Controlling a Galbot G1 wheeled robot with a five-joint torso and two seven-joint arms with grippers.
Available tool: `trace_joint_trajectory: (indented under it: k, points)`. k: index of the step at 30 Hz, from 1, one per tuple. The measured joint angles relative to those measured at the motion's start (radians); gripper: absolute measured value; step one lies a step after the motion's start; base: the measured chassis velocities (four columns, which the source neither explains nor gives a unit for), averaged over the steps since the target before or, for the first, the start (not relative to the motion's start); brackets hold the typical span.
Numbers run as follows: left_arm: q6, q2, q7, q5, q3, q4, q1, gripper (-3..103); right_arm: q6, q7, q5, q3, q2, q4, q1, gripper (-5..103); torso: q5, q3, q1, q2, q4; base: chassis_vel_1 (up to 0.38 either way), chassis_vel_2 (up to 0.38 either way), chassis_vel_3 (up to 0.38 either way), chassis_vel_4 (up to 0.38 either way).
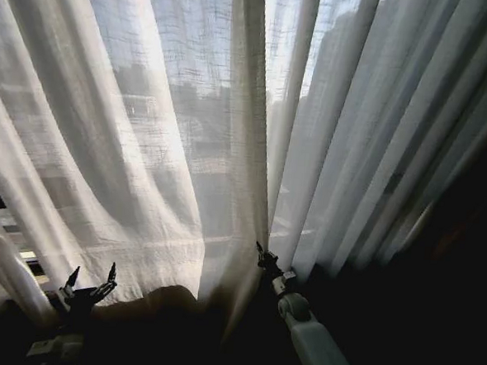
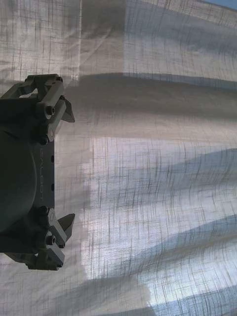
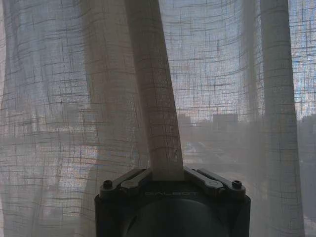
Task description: Open the curtains by pulling them apart, changing their state from closed to fully open.
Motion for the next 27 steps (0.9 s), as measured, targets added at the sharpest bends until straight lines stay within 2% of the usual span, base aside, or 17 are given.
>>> trace_joint_trajectory:
  k: [3, 17, 27]
  points:
    - [0.000, 0.000, 0.000, 0.000, 0.000, 0.000, 0.000, 100, 0.000, -0.001, 0.000, 0.000, 0.000, -0.004, 0.002, 0, -0.0008, 0.000, 0.000, 0.000, 0.0002, -0.360, -0.342, 0.334, 0.347]
    - [0.000, 0.000, 0.000, 0.000, 0.000, 0.000, 0.000, 100, 0.007, -0.021, -0.012, -0.001, 0.005, -0.039, 0.023, 0, -0.0003, 0.000, 0.000, 0.000, 0.0001, -0.355, -0.354, 0.361, 0.346]
    - [0.000, 0.000, 0.000, 0.000, 0.000, 0.000, 0.000, 100, 0.017, -0.067, -0.041, 0.011, 0.011, -0.056, 0.027, 0, -0.0001, 0.000, 0.000, 0.000, 0.0001, -0.328, -0.334, 0.341, 0.327]
